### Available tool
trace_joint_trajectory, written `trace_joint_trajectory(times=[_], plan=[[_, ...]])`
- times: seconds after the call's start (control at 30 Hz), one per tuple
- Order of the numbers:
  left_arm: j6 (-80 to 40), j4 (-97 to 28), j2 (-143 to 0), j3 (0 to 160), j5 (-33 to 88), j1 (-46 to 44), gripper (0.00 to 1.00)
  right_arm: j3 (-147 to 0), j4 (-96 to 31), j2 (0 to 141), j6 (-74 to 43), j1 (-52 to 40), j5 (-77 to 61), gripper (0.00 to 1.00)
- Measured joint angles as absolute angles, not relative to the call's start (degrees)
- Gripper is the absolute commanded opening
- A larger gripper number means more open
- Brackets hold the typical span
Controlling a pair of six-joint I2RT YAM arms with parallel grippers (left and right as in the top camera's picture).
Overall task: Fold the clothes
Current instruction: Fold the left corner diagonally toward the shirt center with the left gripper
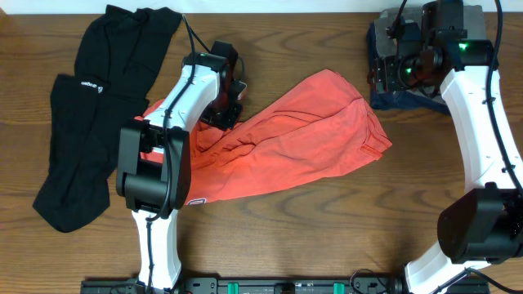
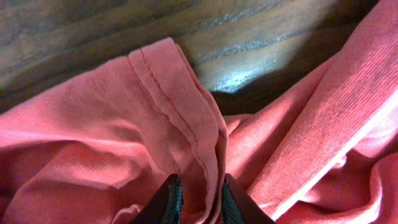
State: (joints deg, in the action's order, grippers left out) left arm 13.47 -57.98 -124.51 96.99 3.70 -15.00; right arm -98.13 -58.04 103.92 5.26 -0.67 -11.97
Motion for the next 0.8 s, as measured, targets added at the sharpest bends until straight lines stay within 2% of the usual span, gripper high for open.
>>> trace_joint_trajectory(times=[0.5,0.6,0.8], plan=[[13.45,-57.84,-124.51,95.39,3.7,-15.0,0.24,-98.13,-58.06,103.92,5.26,-0.67,-11.97,0.7],[13.17,-57.74,-124.51,95.31,3.7,-15.0,0.06,-98.1,-58.06,103.94,5.26,-0.67,-11.97,0.7],[13.28,-56.69,-124.51,95.37,3.7,-14.98,0.06,-98.1,-58.04,103.94,5.26,-0.67,-11.97,0.7]])
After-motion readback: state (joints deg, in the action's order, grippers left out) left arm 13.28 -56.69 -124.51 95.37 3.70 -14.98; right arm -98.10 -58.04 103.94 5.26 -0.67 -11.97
